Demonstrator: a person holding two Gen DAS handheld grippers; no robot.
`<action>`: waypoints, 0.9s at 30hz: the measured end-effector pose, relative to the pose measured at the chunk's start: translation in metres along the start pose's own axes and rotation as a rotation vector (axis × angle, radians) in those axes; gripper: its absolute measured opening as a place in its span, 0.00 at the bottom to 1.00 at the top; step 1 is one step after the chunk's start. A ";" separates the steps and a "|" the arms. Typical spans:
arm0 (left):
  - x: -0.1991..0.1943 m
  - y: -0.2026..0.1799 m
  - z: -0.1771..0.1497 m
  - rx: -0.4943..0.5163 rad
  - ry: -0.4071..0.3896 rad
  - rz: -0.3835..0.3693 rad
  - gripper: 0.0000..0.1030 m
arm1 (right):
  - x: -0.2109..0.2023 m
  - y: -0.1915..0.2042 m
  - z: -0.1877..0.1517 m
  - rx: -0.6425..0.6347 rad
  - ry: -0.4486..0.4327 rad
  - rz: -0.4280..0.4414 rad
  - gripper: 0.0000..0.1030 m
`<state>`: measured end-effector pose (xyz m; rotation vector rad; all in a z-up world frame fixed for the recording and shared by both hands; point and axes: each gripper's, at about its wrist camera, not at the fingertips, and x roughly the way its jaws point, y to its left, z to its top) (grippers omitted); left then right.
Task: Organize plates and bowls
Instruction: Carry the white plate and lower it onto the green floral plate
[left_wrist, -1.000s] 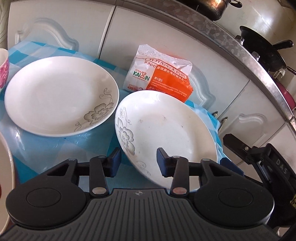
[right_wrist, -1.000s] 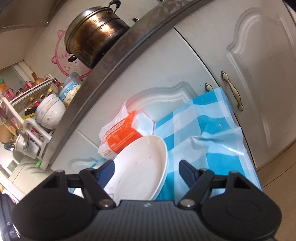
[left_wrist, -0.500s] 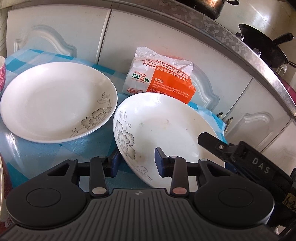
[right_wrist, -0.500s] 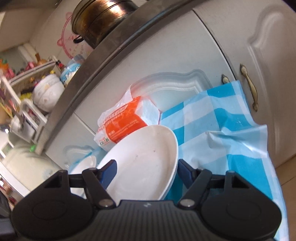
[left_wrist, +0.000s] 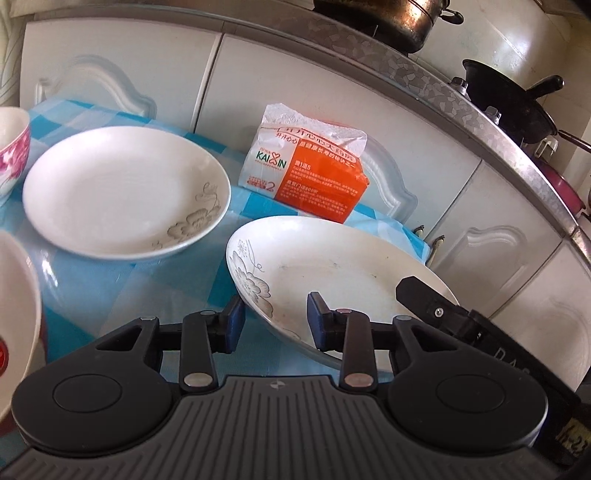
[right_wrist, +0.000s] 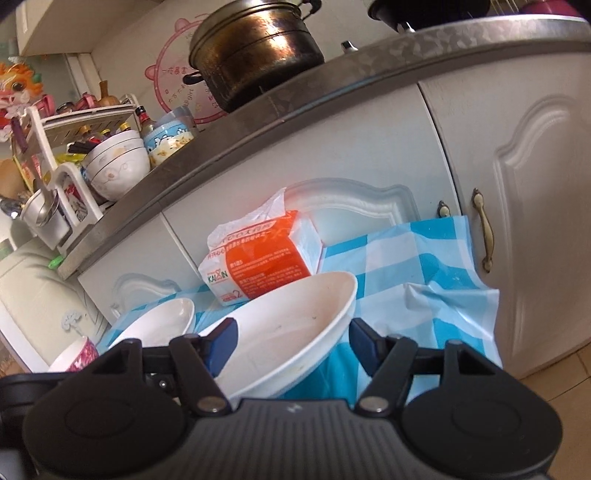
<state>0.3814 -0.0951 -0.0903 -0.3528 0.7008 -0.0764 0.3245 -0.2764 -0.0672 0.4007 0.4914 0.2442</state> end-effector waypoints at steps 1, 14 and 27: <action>-0.004 0.001 -0.002 -0.006 -0.001 -0.004 0.38 | -0.004 0.003 -0.002 -0.016 -0.003 -0.004 0.65; -0.062 0.014 -0.037 -0.011 -0.024 -0.042 0.37 | -0.056 0.021 -0.038 -0.017 -0.008 -0.031 0.64; -0.131 0.033 -0.052 -0.053 -0.055 -0.069 0.36 | -0.117 0.069 -0.044 -0.107 -0.080 -0.010 0.64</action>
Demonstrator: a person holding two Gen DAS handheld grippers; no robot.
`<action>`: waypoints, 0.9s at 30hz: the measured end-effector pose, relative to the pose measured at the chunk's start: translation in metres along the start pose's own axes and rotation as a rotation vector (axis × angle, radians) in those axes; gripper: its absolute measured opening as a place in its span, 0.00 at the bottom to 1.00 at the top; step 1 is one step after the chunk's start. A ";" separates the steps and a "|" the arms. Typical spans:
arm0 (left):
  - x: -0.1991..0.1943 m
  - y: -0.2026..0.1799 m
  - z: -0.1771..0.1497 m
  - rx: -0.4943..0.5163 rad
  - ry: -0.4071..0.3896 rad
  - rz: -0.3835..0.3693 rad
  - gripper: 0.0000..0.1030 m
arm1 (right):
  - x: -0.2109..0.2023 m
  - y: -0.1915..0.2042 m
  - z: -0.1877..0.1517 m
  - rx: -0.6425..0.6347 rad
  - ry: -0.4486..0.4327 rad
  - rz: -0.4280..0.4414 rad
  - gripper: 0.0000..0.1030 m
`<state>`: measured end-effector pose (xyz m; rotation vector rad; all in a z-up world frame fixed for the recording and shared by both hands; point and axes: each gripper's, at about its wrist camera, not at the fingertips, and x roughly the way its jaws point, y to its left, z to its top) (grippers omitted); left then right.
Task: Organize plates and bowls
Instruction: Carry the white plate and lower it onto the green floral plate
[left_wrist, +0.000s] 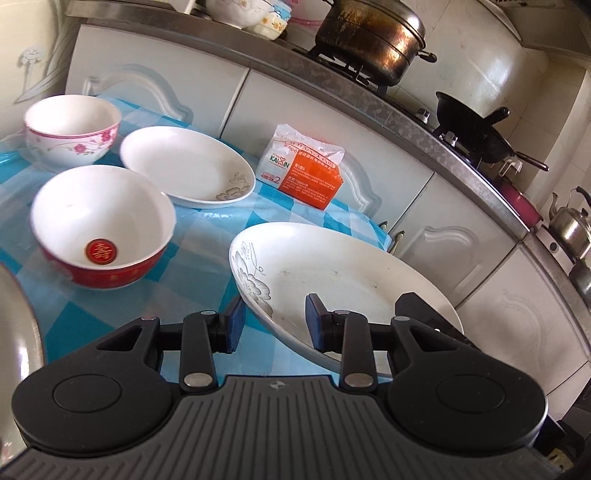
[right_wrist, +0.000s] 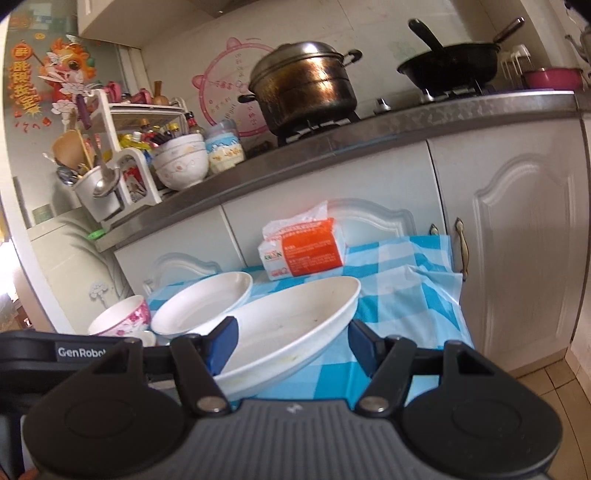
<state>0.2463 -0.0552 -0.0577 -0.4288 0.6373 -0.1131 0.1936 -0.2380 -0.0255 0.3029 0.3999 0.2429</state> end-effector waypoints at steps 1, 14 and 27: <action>-0.005 0.001 0.000 -0.005 -0.003 0.000 0.36 | -0.004 0.004 0.000 -0.007 -0.004 0.005 0.64; -0.081 0.037 -0.004 -0.062 -0.075 0.037 0.36 | -0.044 0.071 -0.003 -0.065 -0.036 0.113 0.64; -0.141 0.097 -0.019 -0.132 -0.148 0.146 0.36 | -0.049 0.142 -0.035 -0.086 0.026 0.255 0.64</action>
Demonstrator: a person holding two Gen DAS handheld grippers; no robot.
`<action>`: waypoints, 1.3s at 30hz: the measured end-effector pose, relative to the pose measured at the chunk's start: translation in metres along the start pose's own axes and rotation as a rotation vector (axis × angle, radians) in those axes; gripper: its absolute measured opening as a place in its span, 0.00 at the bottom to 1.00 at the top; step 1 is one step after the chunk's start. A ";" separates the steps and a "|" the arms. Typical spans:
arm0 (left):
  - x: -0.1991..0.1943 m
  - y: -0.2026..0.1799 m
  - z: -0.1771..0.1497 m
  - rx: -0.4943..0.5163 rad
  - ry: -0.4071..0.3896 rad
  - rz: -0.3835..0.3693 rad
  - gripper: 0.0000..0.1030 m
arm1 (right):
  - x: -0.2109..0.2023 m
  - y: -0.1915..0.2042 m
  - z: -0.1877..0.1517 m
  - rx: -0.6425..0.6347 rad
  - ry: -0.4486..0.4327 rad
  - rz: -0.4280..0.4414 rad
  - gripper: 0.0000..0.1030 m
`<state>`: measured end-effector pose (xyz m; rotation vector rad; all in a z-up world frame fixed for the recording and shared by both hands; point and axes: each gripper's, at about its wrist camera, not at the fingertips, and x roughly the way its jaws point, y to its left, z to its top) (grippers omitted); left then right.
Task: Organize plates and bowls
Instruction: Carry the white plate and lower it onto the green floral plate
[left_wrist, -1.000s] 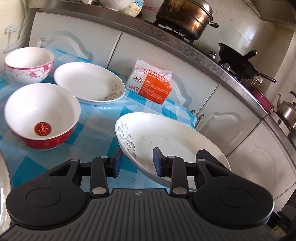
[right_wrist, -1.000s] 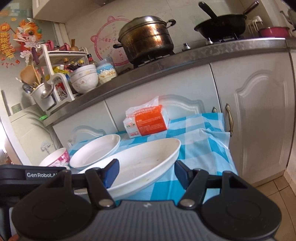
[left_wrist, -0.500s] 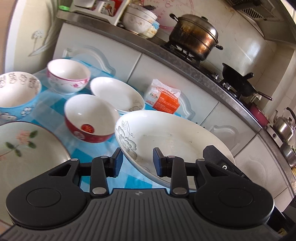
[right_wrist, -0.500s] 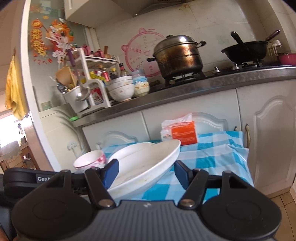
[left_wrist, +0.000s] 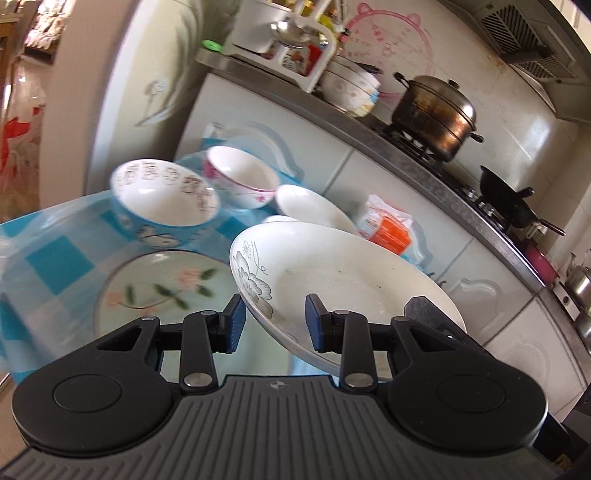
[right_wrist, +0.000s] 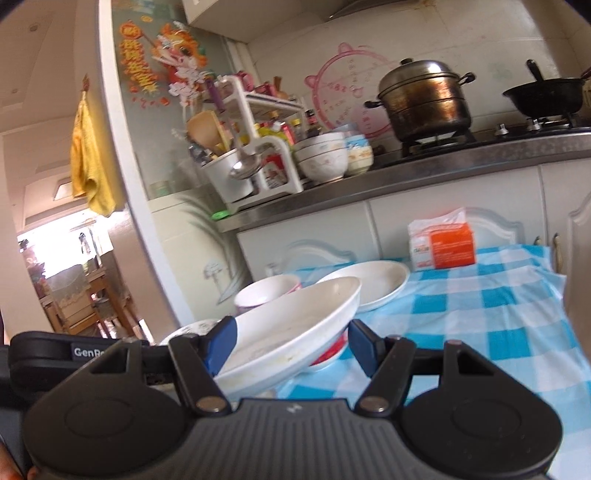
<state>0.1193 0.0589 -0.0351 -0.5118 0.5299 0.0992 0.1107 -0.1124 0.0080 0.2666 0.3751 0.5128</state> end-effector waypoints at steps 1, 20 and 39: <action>-0.001 0.005 0.000 -0.008 -0.004 0.013 0.36 | 0.003 0.005 -0.003 0.002 0.010 0.010 0.64; -0.001 0.064 -0.009 -0.063 -0.002 0.116 0.35 | 0.041 0.042 -0.050 0.010 0.195 0.062 0.64; -0.003 0.060 -0.018 0.056 -0.010 0.167 0.35 | 0.045 0.046 -0.059 -0.045 0.250 0.025 0.64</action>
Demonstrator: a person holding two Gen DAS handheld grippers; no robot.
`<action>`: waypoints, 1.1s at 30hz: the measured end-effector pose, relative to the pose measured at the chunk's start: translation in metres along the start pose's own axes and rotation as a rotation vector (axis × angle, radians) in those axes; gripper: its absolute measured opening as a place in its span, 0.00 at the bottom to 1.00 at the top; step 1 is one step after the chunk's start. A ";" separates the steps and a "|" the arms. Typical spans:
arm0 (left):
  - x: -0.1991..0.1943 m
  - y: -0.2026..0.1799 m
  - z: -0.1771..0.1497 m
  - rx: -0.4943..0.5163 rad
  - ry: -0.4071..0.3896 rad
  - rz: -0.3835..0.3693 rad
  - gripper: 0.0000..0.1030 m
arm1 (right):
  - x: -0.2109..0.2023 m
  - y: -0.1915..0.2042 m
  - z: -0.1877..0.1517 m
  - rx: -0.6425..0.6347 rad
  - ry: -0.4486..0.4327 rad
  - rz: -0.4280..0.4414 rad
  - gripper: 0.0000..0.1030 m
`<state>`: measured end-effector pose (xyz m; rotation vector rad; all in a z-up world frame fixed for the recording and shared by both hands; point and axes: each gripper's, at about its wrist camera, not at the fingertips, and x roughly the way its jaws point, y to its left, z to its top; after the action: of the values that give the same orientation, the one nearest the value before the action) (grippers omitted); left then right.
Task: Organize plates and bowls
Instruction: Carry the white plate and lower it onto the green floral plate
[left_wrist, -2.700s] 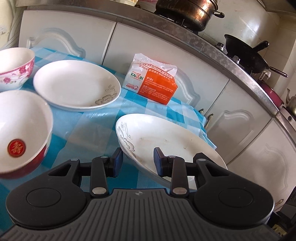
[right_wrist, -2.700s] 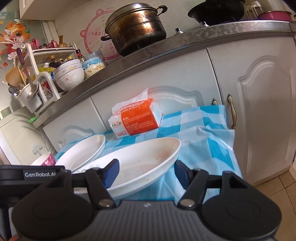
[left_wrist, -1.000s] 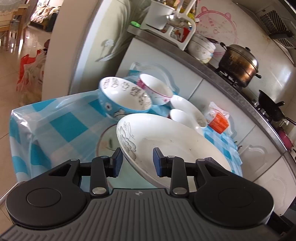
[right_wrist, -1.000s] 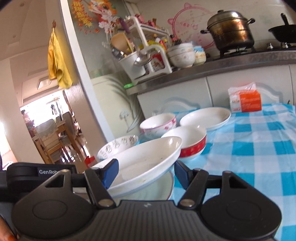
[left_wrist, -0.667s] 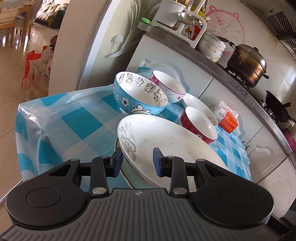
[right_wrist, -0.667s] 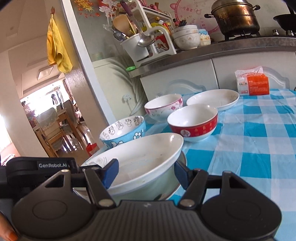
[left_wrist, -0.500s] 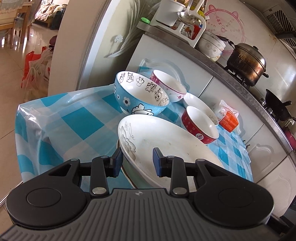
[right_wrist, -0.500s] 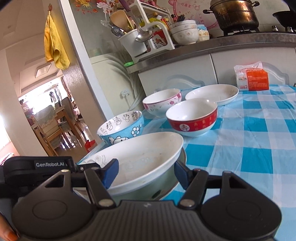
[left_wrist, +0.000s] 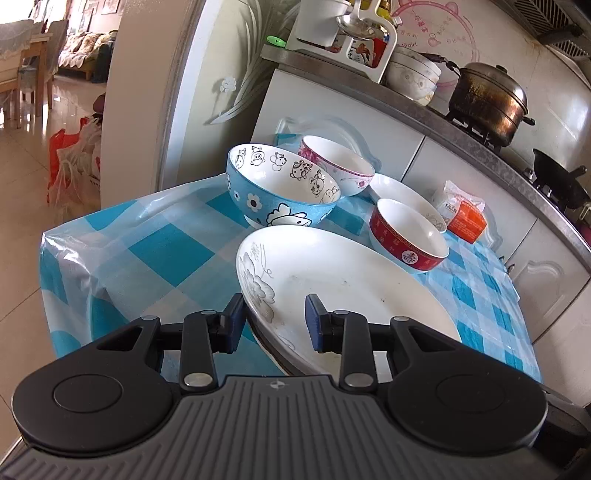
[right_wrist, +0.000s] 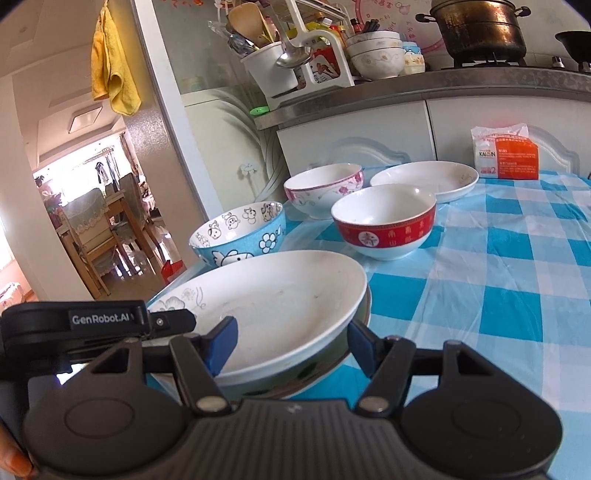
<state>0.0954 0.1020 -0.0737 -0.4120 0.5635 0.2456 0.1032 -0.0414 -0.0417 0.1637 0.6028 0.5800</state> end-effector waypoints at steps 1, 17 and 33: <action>0.000 0.001 0.001 -0.004 0.005 0.001 0.36 | -0.001 -0.001 0.000 -0.003 -0.001 -0.011 0.64; -0.020 0.002 0.003 0.089 -0.056 0.016 0.60 | -0.017 -0.019 0.004 0.040 -0.050 -0.024 0.85; -0.024 -0.012 -0.007 0.155 -0.063 -0.072 1.00 | -0.044 -0.065 -0.001 0.203 -0.089 -0.110 0.99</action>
<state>0.0767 0.0858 -0.0620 -0.2727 0.5009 0.1444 0.1033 -0.1196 -0.0415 0.3436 0.5802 0.4028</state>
